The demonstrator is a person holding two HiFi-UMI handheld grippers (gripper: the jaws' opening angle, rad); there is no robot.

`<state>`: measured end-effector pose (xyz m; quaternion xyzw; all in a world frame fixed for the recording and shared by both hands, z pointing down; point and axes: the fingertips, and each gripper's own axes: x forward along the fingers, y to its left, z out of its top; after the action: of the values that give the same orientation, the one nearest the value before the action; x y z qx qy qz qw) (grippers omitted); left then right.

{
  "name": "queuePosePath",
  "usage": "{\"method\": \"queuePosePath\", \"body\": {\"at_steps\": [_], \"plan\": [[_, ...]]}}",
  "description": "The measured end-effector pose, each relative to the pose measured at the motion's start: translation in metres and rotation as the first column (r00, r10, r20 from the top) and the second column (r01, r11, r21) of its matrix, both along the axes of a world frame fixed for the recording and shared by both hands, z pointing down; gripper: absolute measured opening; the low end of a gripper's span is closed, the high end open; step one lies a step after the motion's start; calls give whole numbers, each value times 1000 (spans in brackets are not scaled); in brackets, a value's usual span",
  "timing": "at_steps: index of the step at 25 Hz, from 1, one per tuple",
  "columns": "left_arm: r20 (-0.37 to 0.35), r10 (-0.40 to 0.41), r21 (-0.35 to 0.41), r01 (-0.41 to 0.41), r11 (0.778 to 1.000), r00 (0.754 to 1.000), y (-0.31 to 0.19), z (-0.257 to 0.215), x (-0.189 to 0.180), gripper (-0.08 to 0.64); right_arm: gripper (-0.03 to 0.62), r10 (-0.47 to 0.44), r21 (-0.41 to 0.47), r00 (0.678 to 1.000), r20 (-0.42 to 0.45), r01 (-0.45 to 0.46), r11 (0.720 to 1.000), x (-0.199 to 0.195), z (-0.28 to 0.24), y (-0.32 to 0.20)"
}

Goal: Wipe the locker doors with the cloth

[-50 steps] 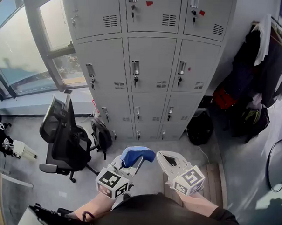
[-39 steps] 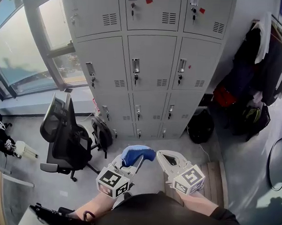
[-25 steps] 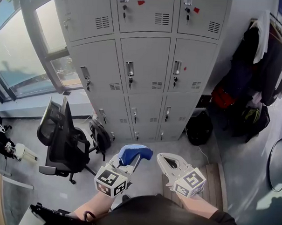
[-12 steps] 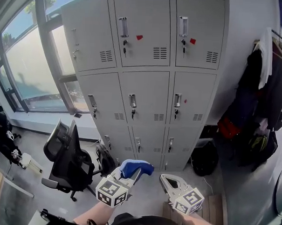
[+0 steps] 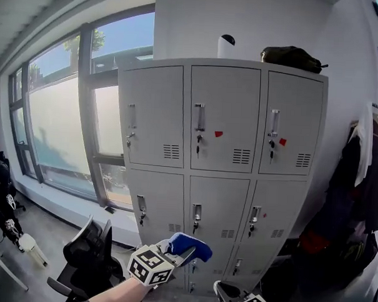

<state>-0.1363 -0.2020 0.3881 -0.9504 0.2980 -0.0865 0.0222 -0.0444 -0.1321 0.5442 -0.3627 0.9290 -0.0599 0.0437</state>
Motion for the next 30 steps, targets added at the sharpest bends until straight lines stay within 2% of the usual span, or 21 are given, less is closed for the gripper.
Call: {"method": "queuePosePath", "body": {"at_steps": [4, 8, 12, 14, 17, 19, 22, 26, 30], "plan": [[-3, 88, 43, -88, 995, 996, -42, -63, -23, 28, 2, -14, -24, 1000, 3, 14, 1000, -25, -8, -32], [13, 121, 128, -122, 984, 993, -83, -141, -46, 28, 2, -26, -46, 1000, 6, 26, 999, -53, -17, -65], [-8, 178, 133, -175, 975, 984, -112, -217, -44, 28, 2, -41, -65, 999, 4, 41, 997, -74, -22, -98], [15, 186, 158, -186, 970, 982, -121, -254, -34, 28, 2, -55, -80, 999, -2, 54, 995, -74, -20, -111], [45, 141, 216, -148, 965, 989, -136, -310, -19, 28, 2, -88, -105, 996, -14, 86, 991, -60, -16, -122], [47, 87, 241, -96, 966, 995, -154, -350, -14, 28, 2, -110, -92, 994, -17, 108, 990, -47, -22, -130], [47, -15, 236, 4, 972, 999, -186, -395, -15, 28, 2, -122, -80, 992, -1, 122, 989, -29, -25, -141], [71, -136, 233, 116, 966, 988, -218, -425, -19, 28, 2, -132, -96, 991, 5, 132, 987, -9, -17, -143], [76, -181, 234, 159, 959, 981, -232, -436, -20, 28, 2, -177, -75, 984, 28, 179, 981, -2, -36, -139]]}}
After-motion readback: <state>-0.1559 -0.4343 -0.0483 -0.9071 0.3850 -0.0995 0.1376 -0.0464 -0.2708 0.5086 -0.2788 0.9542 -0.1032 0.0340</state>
